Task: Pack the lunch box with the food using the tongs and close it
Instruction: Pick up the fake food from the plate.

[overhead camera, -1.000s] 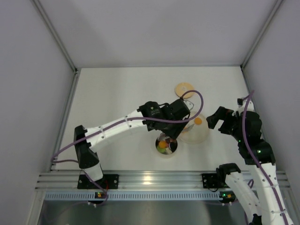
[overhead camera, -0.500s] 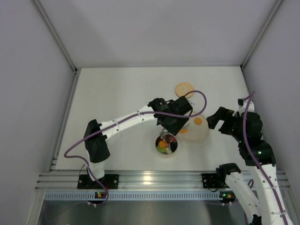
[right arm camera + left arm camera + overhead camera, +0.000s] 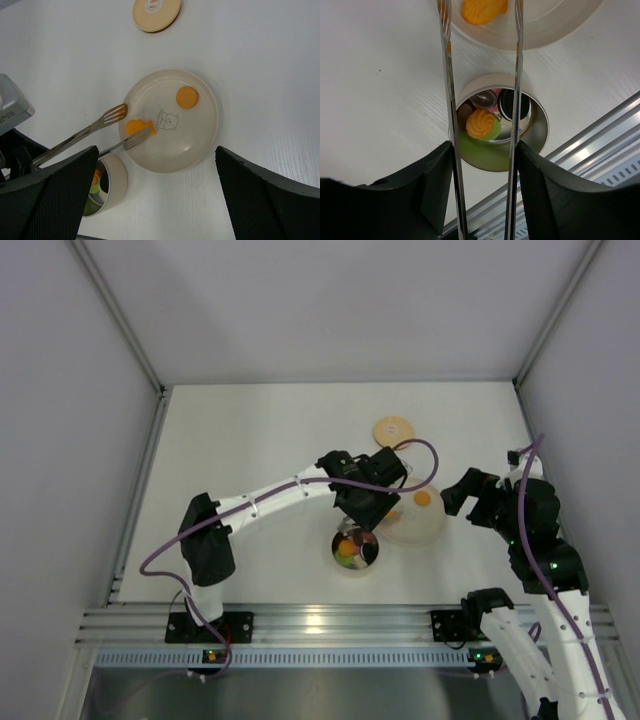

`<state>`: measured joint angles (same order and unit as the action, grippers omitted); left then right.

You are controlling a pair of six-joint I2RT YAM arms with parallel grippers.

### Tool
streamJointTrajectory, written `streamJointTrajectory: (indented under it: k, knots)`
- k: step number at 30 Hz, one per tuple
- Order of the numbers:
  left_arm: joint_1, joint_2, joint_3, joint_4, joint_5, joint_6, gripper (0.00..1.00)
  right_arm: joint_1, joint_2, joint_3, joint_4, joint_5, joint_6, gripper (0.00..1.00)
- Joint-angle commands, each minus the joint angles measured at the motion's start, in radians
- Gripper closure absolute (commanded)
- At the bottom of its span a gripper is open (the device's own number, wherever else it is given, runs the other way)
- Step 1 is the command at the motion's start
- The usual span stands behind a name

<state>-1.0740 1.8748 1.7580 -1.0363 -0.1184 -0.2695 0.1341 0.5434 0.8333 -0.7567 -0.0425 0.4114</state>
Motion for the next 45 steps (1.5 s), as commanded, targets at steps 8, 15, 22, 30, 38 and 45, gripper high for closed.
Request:
streamJointTrajectory:
  k: [8, 15, 22, 30, 38, 45]
  knots:
    - [0.008, 0.023, -0.015, 0.027, 0.040, 0.026, 0.43, -0.011, -0.002, 0.038, -0.015, 0.004, -0.005, 0.00]
    - [0.019, 0.037, -0.023, 0.033, 0.068, 0.029, 0.44, -0.011, -0.003, 0.041, -0.020, 0.012, -0.008, 0.00]
    - [0.019, 0.023, -0.017, 0.036, 0.085, 0.027, 0.57, -0.013, -0.003, 0.041, -0.020, 0.010, -0.005, 0.01]
    - [0.017, 0.000, -0.003, 0.044, 0.080, 0.032, 0.62, -0.013, -0.003, 0.039, -0.015, 0.009, 0.000, 0.01]
    - [0.017, -0.028, 0.038, 0.050, 0.065, 0.035, 0.62, -0.011, 0.000, 0.046, -0.015, 0.010, -0.002, 0.01]
    - [0.017, -0.060, 0.063, 0.047, 0.049, 0.036, 0.62, -0.013, 0.001, 0.044, -0.015, 0.010, 0.000, 0.00]
